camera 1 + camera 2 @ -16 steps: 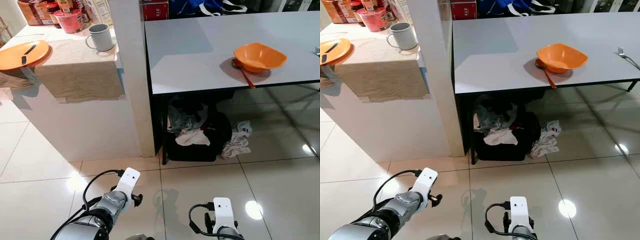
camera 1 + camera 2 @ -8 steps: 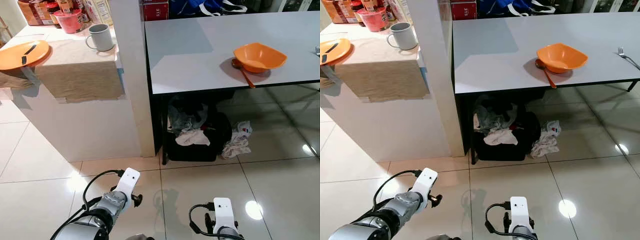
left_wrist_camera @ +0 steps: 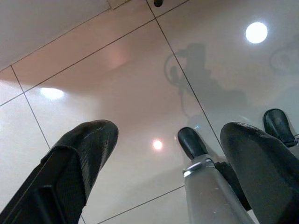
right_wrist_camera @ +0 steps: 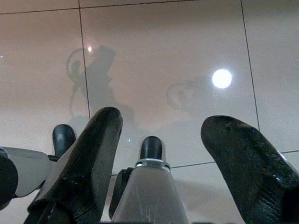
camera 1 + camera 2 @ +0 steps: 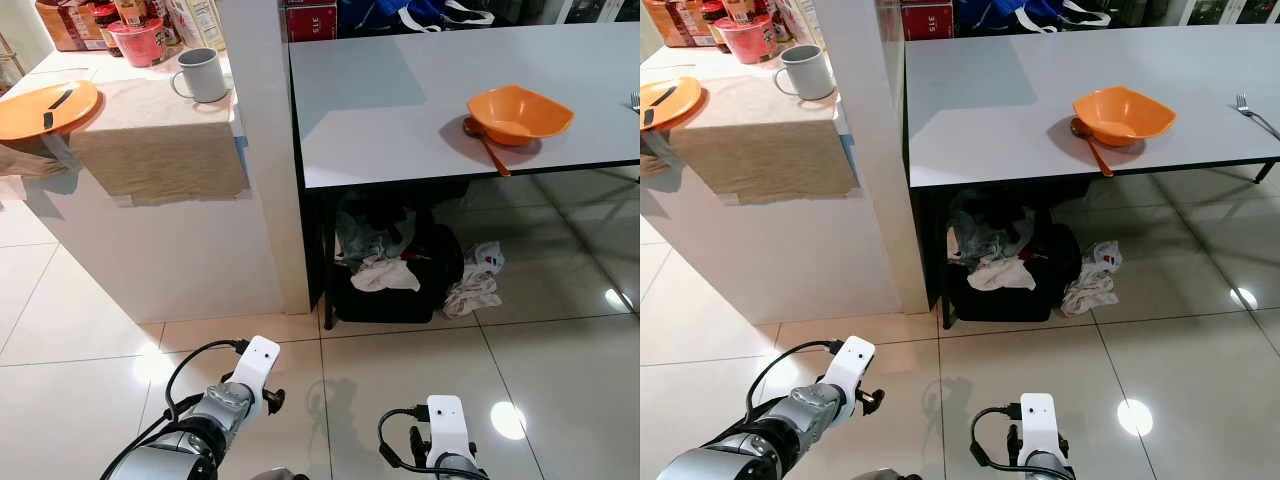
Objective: Setting the table
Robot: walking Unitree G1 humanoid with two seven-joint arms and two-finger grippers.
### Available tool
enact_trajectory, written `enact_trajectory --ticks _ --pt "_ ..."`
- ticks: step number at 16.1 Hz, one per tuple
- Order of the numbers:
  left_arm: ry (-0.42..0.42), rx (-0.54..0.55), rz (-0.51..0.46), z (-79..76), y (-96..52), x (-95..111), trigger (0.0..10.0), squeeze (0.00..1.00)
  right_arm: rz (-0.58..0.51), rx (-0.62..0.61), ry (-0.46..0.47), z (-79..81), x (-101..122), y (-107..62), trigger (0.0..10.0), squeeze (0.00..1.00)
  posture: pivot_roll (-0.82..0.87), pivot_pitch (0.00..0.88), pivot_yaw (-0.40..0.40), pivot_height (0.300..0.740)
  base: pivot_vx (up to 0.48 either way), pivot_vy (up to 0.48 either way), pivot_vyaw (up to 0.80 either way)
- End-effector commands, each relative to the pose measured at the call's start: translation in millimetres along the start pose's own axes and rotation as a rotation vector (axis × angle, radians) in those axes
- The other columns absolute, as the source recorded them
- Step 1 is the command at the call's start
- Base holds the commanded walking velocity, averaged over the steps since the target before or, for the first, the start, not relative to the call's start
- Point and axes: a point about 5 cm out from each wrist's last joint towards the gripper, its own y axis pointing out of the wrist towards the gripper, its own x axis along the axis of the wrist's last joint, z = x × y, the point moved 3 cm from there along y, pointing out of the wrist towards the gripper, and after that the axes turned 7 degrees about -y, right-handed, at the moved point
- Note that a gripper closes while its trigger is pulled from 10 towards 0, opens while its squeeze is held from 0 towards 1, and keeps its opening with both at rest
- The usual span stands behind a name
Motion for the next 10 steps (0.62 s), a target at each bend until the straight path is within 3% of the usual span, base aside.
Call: enact_trajectory --ticks 1,10 --pt "-0.004 0.01 0.001 2.0 -0.2 1.1 10.0 0.0 0.019 -0.002 0.004 2.0 -3.3 -0.6 10.0 0.0 0.0 0.0 0.073 0.74 0.0 0.0 0.0" --pt "0.003 0.013 0.002 2.5 -0.2 0.4 10.0 0.0 0.022 0.003 -0.014 2.6 -3.9 -0.6 10.0 0.0 0.0 0.0 0.074 0.74 0.0 0.0 0.0"
